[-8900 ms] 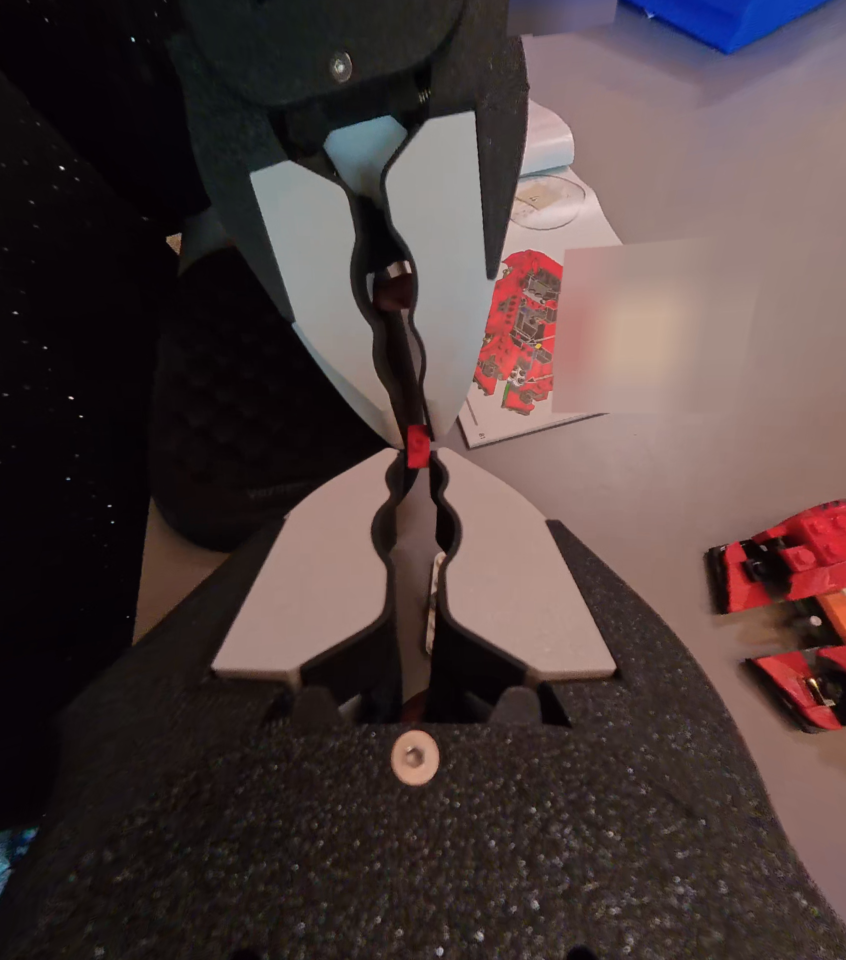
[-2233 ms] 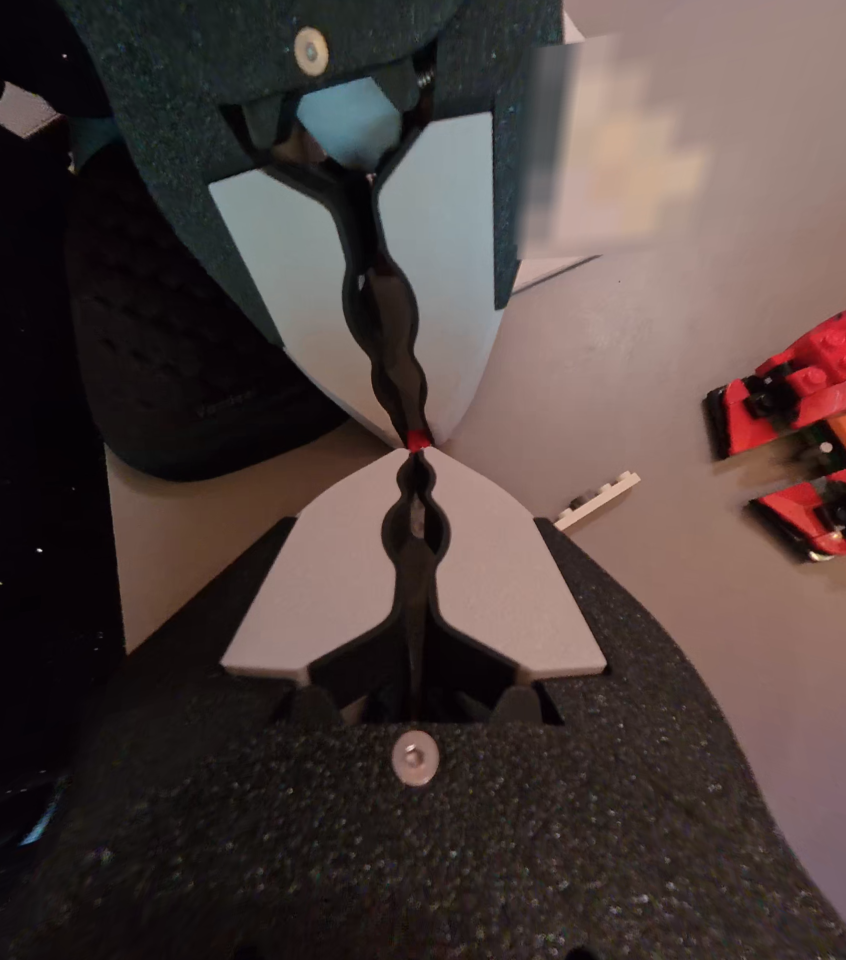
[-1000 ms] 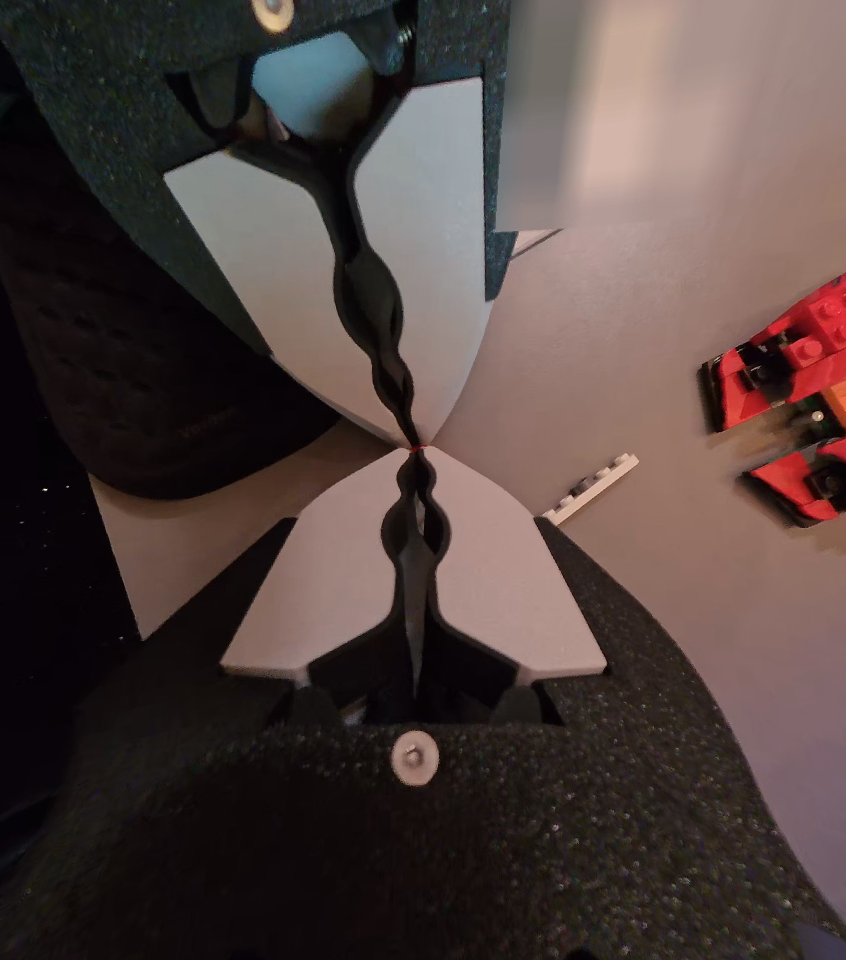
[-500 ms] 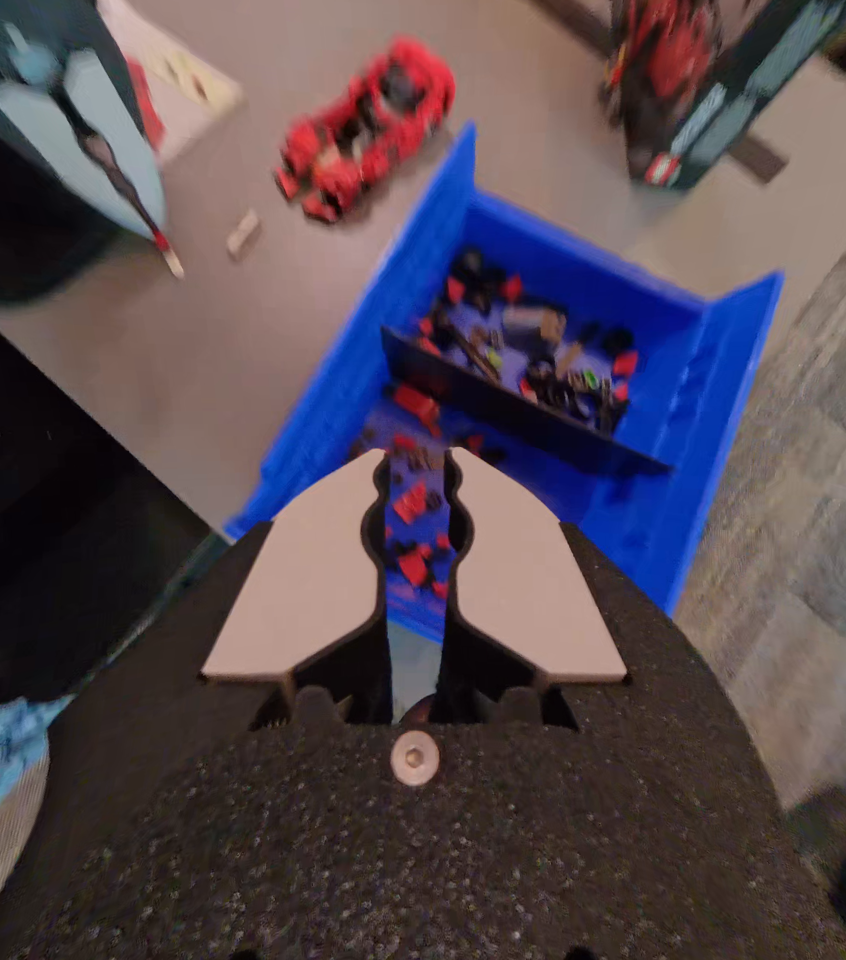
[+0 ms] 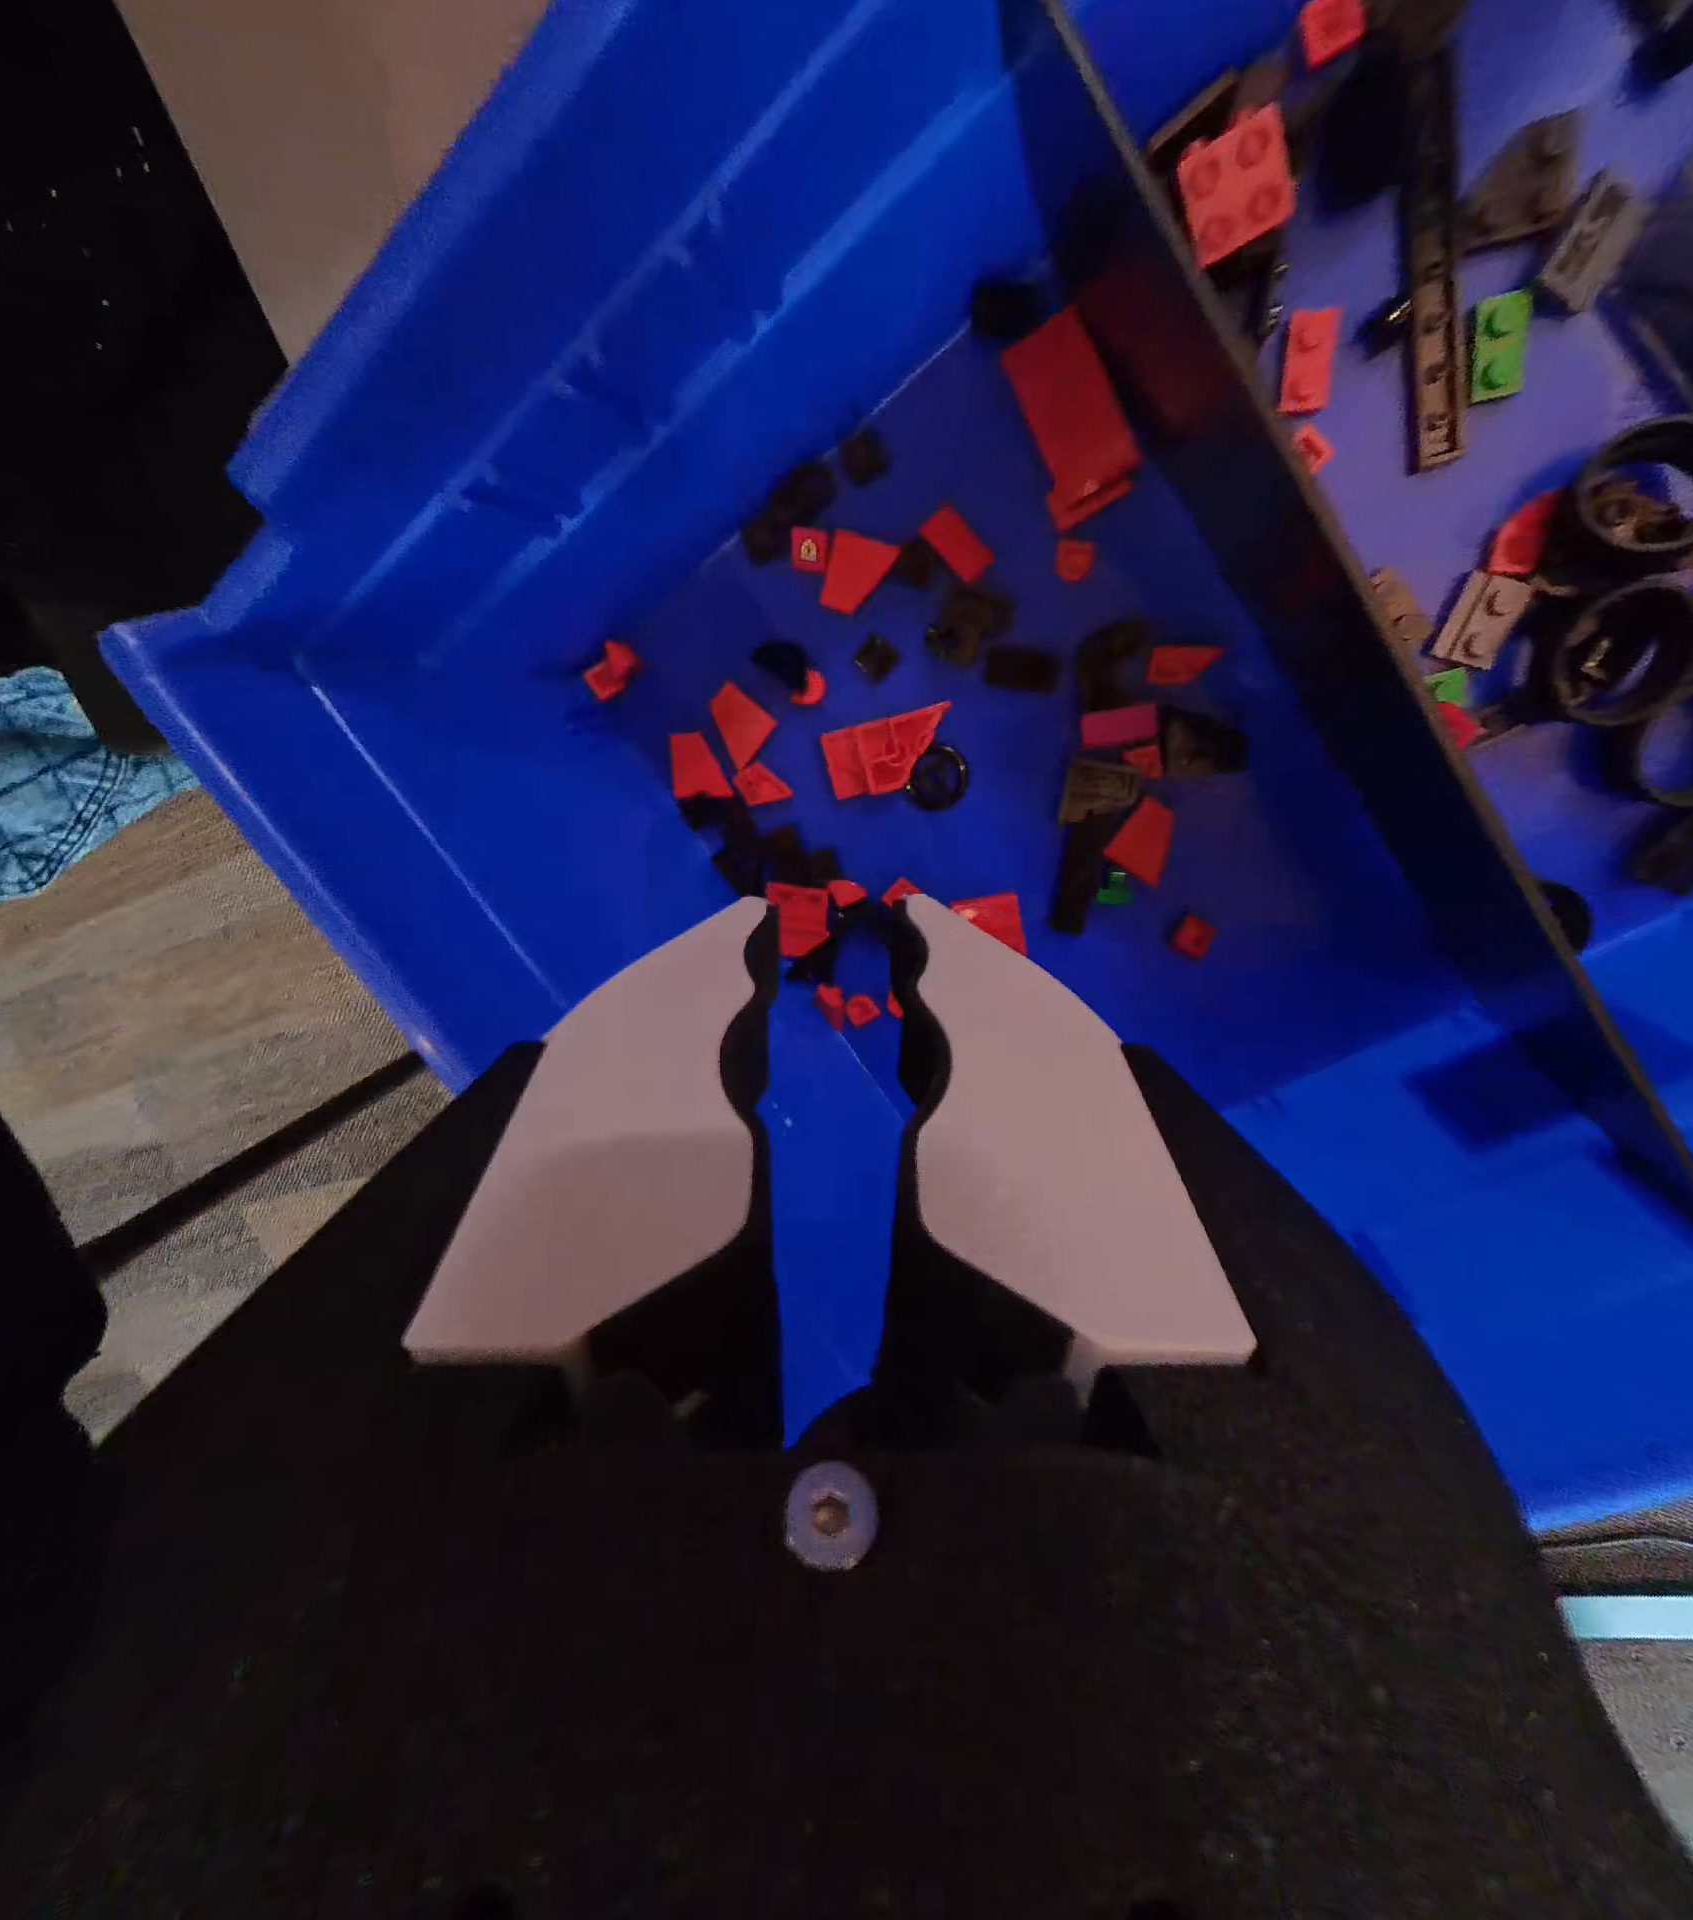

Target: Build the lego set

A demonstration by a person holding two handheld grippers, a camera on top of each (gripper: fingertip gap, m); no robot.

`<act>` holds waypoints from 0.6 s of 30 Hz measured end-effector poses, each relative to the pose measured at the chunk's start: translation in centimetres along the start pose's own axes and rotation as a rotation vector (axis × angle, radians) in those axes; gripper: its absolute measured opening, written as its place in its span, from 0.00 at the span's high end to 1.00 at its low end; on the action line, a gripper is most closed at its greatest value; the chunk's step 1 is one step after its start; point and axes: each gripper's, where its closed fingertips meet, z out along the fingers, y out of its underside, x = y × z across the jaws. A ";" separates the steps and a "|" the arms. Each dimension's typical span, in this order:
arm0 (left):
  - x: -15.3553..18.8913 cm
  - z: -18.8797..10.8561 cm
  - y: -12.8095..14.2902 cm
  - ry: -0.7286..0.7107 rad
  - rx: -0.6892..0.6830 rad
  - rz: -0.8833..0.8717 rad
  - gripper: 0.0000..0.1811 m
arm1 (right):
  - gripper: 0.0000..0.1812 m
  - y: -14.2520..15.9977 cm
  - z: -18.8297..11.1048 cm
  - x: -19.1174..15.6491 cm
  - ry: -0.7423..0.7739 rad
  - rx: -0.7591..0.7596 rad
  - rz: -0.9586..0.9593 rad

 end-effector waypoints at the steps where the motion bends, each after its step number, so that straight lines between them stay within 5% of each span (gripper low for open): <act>1: -0.4 -0.2 -0.1 -0.013 0.010 -0.008 0.93 | 0.89 0.1 0.2 0.0 -0.006 -0.009 -0.007; 12: -2.4 -1.8 -0.3 -0.056 0.050 -0.079 0.93 | 0.90 -0.8 1.1 -0.1 -0.019 0.052 -0.080; 18: -3.5 -3.5 0.1 -0.137 0.039 -0.097 0.93 | 0.87 -3.0 0.7 0.8 0.029 0.208 -0.150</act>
